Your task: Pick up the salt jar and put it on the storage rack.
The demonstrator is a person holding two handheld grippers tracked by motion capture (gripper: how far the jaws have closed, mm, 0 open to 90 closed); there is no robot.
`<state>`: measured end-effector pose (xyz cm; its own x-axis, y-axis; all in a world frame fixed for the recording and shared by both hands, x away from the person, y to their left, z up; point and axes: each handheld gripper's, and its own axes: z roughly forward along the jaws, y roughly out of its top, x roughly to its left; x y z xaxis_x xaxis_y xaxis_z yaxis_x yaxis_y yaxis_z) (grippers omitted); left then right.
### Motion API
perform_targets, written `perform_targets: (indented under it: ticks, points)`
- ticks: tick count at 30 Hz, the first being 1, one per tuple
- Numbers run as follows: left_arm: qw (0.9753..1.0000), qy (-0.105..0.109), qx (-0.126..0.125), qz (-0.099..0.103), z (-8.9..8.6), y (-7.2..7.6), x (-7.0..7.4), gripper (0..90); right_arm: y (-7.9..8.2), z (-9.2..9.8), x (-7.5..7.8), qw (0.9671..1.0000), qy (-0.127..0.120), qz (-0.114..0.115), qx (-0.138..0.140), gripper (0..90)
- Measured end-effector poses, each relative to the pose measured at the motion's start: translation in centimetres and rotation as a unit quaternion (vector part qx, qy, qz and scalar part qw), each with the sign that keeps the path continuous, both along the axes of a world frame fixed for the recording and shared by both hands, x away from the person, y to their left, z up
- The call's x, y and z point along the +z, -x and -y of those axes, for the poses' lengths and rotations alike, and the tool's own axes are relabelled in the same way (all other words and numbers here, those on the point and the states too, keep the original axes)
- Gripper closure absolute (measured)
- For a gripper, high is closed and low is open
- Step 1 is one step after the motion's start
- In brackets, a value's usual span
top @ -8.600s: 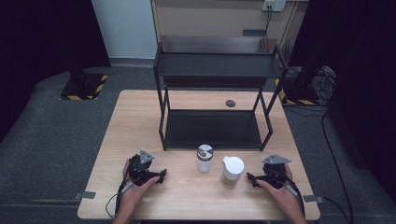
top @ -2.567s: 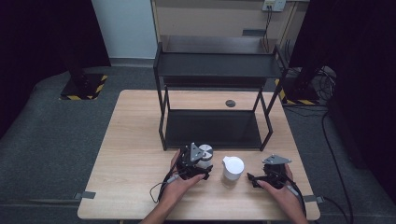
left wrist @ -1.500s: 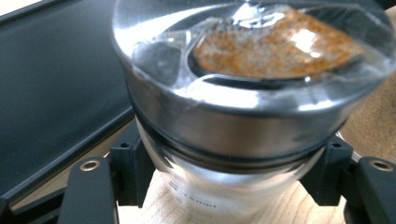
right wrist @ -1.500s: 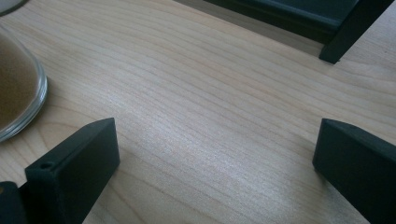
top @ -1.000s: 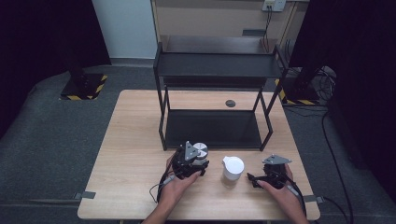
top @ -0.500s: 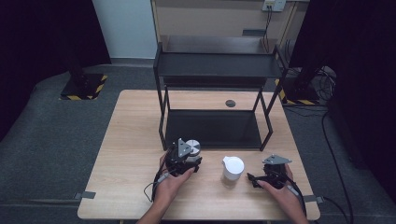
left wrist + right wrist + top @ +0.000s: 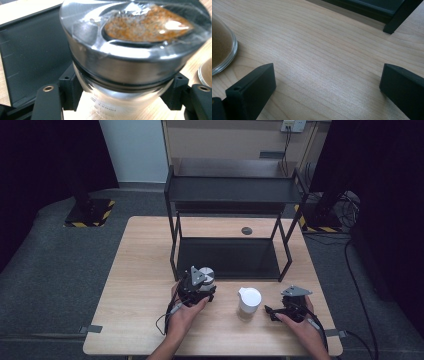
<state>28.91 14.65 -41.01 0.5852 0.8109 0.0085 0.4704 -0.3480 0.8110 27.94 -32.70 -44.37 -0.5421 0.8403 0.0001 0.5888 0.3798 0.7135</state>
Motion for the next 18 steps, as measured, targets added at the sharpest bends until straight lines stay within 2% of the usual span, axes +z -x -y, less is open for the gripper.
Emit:
perform_targets:
  ticks: [7,18]
  points:
    - [0.9999,-0.006,0.007,0.004,0.6,-0.3,0.3,29.7,0.0,0.0,0.0,1.0,0.0,0.0,0.0,1.0]
    - [0.9999,-0.007,0.014,0.004,1.4,-1.9,0.9,29.6,0.0,0.0,0.0,1.0,0.0,0.0,0.0,1.0]
